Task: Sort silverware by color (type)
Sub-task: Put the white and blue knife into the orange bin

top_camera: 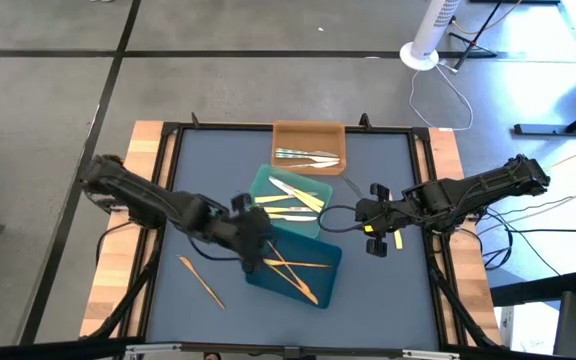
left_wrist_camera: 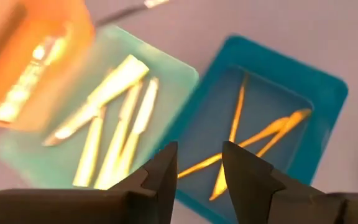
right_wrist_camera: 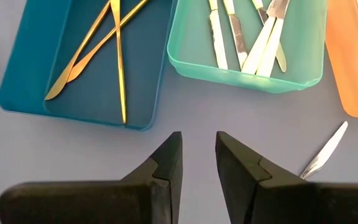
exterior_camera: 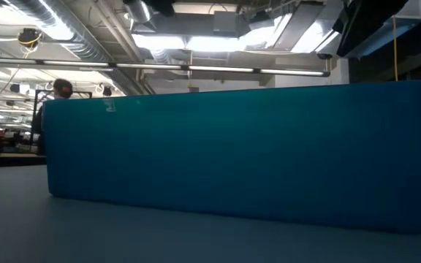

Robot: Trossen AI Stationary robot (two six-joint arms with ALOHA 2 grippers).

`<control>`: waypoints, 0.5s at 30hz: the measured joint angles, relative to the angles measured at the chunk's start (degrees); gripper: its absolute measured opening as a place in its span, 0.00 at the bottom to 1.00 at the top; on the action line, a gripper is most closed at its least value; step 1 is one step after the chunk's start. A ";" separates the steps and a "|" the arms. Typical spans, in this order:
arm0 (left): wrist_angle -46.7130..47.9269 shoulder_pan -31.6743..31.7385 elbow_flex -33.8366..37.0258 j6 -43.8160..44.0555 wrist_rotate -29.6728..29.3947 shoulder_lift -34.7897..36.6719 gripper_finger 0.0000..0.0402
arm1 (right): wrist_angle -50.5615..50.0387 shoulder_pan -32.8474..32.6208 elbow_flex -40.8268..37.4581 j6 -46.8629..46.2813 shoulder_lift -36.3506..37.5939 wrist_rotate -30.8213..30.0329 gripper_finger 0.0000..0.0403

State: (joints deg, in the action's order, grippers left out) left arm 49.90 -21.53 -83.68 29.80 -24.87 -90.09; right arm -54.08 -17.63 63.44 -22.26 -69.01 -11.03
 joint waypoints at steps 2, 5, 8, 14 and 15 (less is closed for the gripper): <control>1.07 -0.01 0.00 -0.12 -2.07 2.80 0.30 | 0.03 0.02 0.00 -0.02 0.00 -0.79 0.21; 2.52 -0.01 0.06 -0.49 -5.30 6.54 0.30 | -0.13 0.02 0.00 -0.30 0.00 -4.29 0.21; 2.42 -0.01 1.84 -2.87 -8.97 10.33 0.30 | -0.77 0.13 0.00 -0.48 0.00 -6.78 0.21; -1.51 -0.01 12.20 -3.35 -13.01 19.07 0.30 | -7.00 5.44 0.00 -3.63 0.00 -7.45 0.21; -3.21 -0.01 14.48 -3.35 -12.99 20.66 0.30 | -8.26 6.79 0.00 -4.38 0.00 -7.48 0.21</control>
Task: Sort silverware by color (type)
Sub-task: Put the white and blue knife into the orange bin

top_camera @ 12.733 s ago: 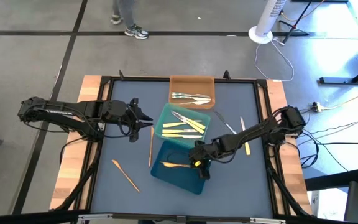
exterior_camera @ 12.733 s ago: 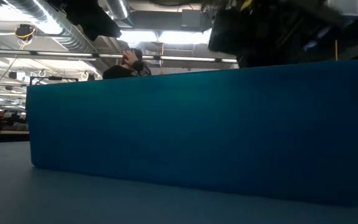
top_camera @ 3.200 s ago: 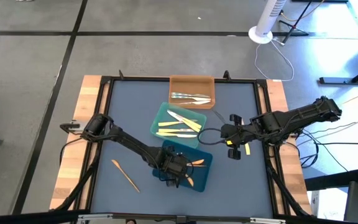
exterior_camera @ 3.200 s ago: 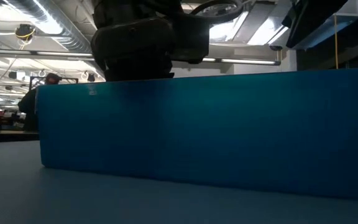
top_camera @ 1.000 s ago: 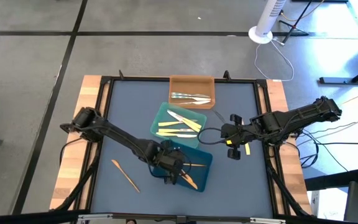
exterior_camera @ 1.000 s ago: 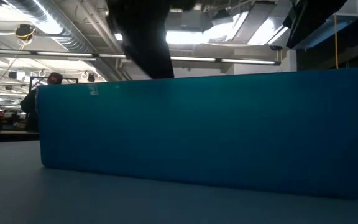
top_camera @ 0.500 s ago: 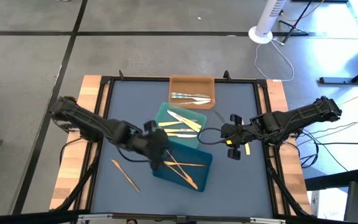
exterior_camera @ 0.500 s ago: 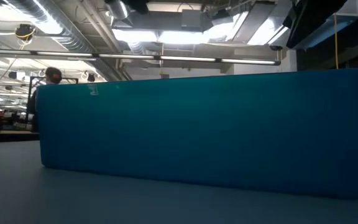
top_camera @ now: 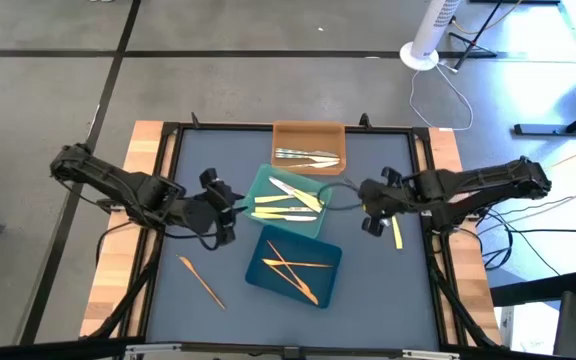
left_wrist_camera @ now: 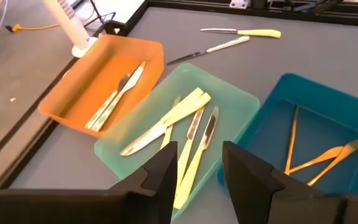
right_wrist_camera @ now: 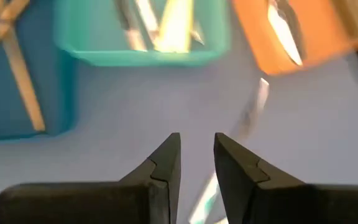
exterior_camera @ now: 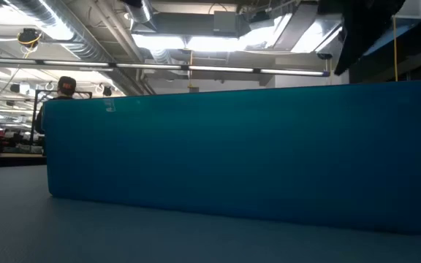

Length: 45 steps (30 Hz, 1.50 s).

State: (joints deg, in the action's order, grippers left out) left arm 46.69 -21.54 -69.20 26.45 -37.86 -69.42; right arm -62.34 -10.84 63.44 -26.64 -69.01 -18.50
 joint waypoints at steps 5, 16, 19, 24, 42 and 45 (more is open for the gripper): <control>-6.42 0.00 10.37 0.00 0.99 7.18 0.30 | -0.50 6.15 -0.72 -1.60 0.00 0.02 0.21; -15.13 0.03 20.92 2.28 2.86 12.76 0.30 | 2.64 18.20 -11.62 -5.29 -0.31 6.42 0.21; -15.11 0.04 21.19 3.43 2.94 12.71 0.30 | 3.62 19.72 -14.46 -5.30 -0.31 9.08 0.21; -15.55 0.04 21.25 3.44 3.01 12.54 0.30 | 7.92 19.87 -19.38 -6.55 -0.31 12.17 0.21; -15.90 0.04 21.25 3.42 3.01 12.52 0.30 | 22.92 19.87 -33.17 -7.86 -0.31 14.59 0.21; -15.89 0.04 21.25 3.42 3.01 12.52 0.30 | 25.06 19.87 -34.33 -7.81 -0.29 14.44 0.21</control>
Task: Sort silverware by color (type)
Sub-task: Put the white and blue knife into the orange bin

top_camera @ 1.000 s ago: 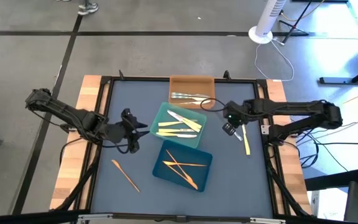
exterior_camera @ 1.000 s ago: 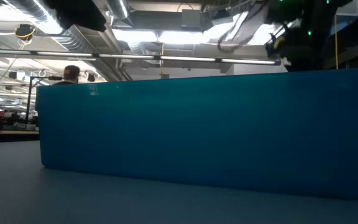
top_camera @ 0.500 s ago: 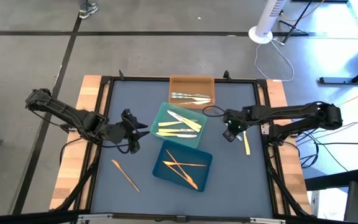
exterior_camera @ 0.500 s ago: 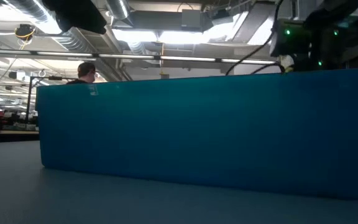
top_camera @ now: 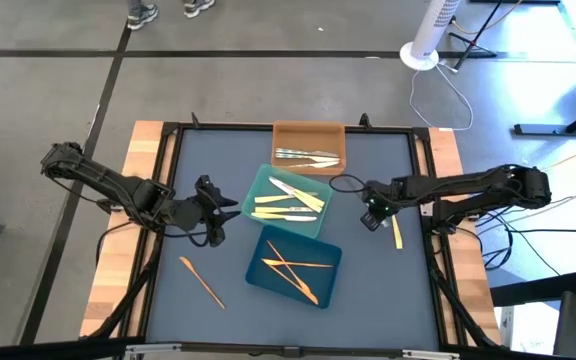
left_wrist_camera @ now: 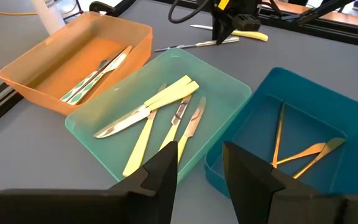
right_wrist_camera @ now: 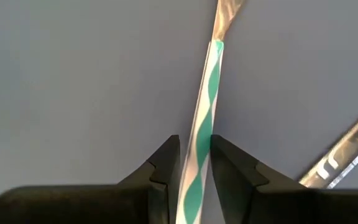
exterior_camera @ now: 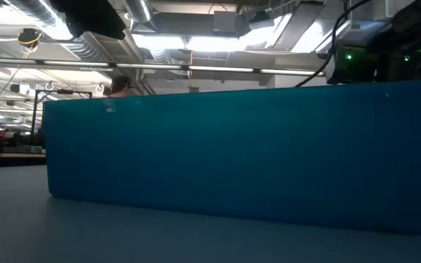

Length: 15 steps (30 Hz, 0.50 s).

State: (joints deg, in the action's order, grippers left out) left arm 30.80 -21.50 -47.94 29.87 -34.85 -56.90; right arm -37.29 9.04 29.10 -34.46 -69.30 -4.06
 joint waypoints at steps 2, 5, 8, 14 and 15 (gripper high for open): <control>0.01 0.00 0.00 0.00 0.00 0.00 0.30 | 1.30 0.00 -0.92 0.01 0.01 0.01 0.21; 0.01 0.00 0.00 -0.02 0.00 0.00 0.30 | 2.40 0.00 -1.89 0.14 0.05 -0.06 0.21; 0.01 0.00 0.00 -0.02 0.00 0.00 0.30 | 3.16 0.00 -2.43 0.17 0.16 -0.23 0.21; 0.01 0.00 0.00 -0.04 0.00 0.00 0.30 | 3.33 -0.04 -2.47 0.19 0.09 -0.90 0.21; 0.01 0.00 0.00 -0.04 0.00 0.00 0.30 | 3.33 -0.07 -2.49 0.20 0.09 -1.15 0.21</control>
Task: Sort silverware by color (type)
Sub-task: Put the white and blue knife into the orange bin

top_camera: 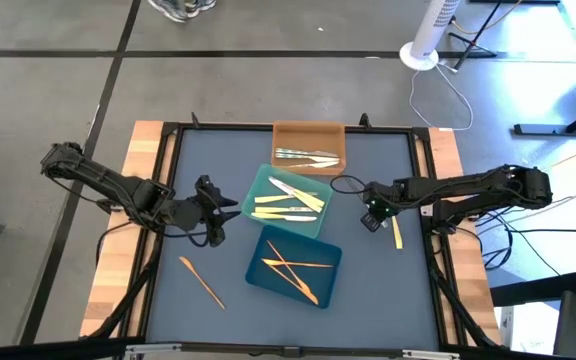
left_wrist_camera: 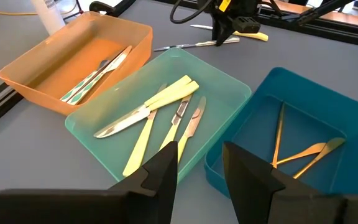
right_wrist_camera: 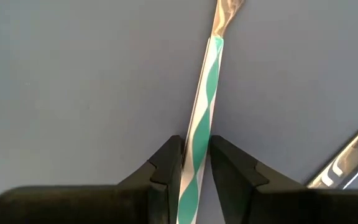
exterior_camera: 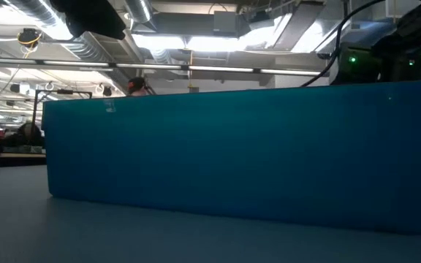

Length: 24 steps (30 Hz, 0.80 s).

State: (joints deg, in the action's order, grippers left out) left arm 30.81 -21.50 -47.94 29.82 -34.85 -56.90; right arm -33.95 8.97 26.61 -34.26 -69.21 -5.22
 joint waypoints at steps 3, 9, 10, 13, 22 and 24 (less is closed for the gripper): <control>0.00 0.00 0.00 0.00 0.00 0.00 0.30 | 0.02 0.00 -0.01 0.02 0.00 -0.38 0.21; 0.00 0.00 0.00 -0.02 -0.01 0.00 0.30 | 0.06 0.00 -0.02 0.02 -0.02 -0.14 0.21; 0.00 0.00 0.00 -0.02 -0.05 0.00 0.30 | 0.07 0.00 -0.02 0.02 -0.03 -0.02 0.21; 0.00 0.00 0.00 -0.04 -0.13 0.00 0.30 | 0.09 0.02 -0.04 0.02 -0.04 0.36 0.17; 0.02 0.00 0.00 -0.46 -0.15 0.00 0.30 | -0.06 0.07 -0.04 0.00 -0.04 0.16 0.02; 0.02 0.00 0.00 -0.46 -0.17 0.00 0.30 | -0.05 0.07 -0.05 0.00 -0.04 0.06 0.02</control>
State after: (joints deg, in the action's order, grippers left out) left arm 30.83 -21.50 -47.94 29.36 -35.03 -56.90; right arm -34.00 9.04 26.56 -34.26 -69.25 -5.15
